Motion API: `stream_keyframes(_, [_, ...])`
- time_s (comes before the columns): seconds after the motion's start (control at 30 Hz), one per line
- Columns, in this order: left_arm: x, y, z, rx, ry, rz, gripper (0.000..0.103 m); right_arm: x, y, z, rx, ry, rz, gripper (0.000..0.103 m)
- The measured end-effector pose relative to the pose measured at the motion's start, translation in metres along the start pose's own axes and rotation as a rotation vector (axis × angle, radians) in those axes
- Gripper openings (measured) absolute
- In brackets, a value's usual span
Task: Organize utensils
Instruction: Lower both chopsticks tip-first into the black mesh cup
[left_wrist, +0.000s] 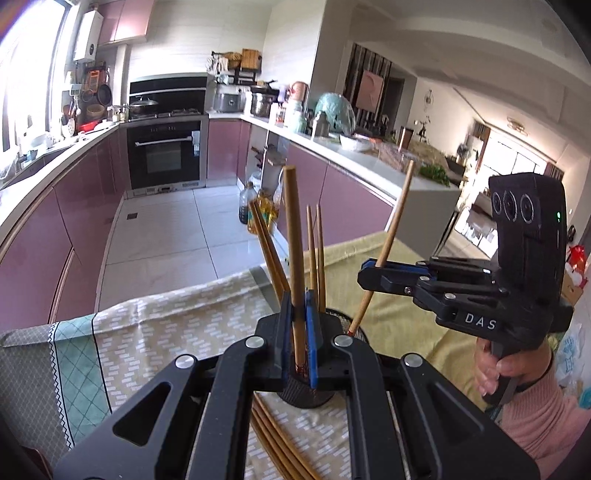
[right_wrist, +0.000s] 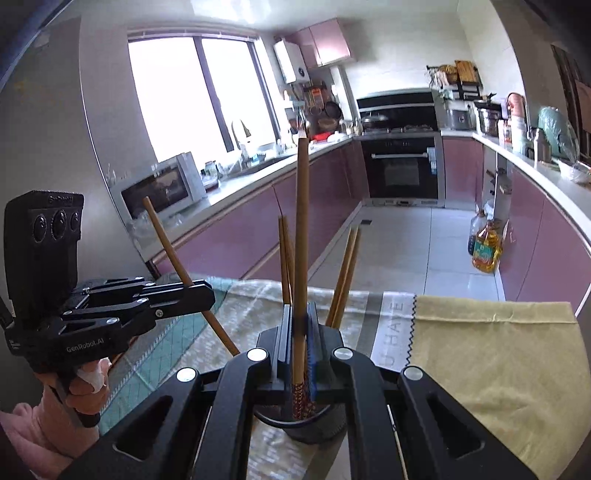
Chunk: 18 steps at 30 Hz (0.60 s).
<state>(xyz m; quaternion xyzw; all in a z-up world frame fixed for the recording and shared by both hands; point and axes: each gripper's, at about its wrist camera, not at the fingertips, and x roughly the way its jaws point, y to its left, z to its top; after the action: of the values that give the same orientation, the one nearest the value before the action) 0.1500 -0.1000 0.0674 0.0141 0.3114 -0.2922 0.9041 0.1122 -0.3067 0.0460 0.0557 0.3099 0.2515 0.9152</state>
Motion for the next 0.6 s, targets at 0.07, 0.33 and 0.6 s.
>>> stream_keyframes(0.07, [0.005, 0.002, -0.004, 0.003, 0.025, -0.008, 0.007, 0.008, -0.002, -0.003, 0.004, 0.042, 0.003, 0.006])
stream_keyframes(0.33, [0.032, 0.016, -0.009, -0.025, 0.090, -0.014, 0.008, 0.030, -0.016, -0.009, 0.049, 0.106, -0.003, 0.006])
stream_keyframes(0.6, [0.052, 0.024, -0.003, -0.060, 0.102, -0.003, 0.008, 0.034, -0.024, -0.009, 0.081, 0.092, -0.023, 0.009])
